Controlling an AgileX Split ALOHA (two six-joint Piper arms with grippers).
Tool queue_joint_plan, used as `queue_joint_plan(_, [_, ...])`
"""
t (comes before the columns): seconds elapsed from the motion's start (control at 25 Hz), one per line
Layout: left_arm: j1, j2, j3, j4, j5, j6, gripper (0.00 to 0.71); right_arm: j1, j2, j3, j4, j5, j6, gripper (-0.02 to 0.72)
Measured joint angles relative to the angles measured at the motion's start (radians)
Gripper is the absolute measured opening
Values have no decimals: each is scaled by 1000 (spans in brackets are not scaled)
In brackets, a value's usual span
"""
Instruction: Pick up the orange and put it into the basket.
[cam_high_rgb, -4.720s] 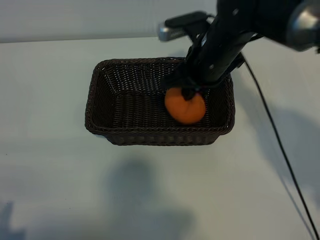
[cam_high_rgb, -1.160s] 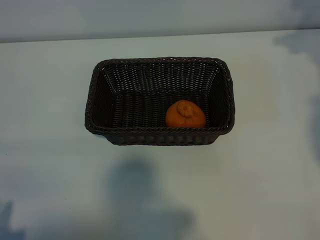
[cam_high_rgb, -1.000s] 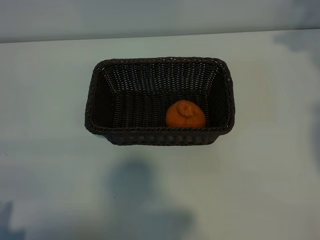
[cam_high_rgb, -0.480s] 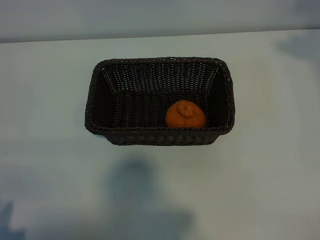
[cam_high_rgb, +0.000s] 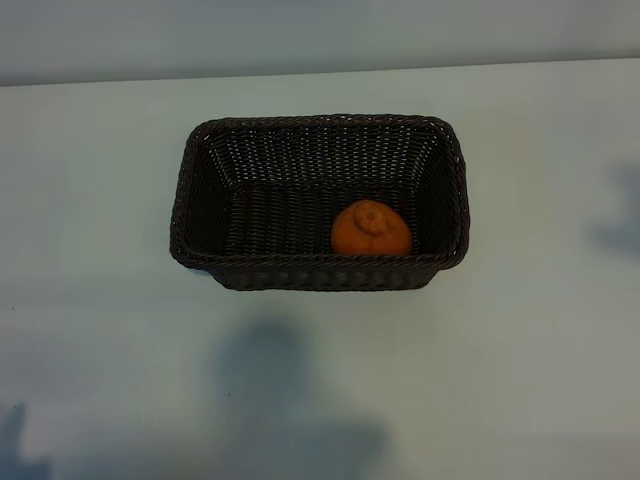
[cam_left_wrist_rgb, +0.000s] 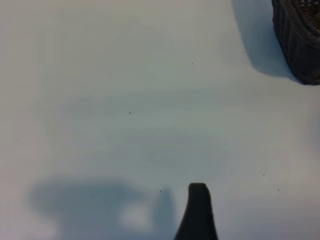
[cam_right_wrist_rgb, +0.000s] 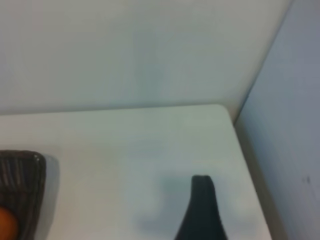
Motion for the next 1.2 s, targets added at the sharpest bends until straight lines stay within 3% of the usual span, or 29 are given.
queue_joint_plan(0.16, [0,0,0,0,0,0,592,0,-179,134,-45,-56,0,535])
queue_joint_plan(0.52, [0,0,0,0,0,0,592,52,-573,500,-63,-322,38,535])
queue_joint_plan(0.72, [0,0,0,0,0,0,592,81,-678,599,-63,-295,76,535])
queue_joint_plan(1.2, [0,0,0,0,0,4,592,102,-678,846,-51,-222,79,479])
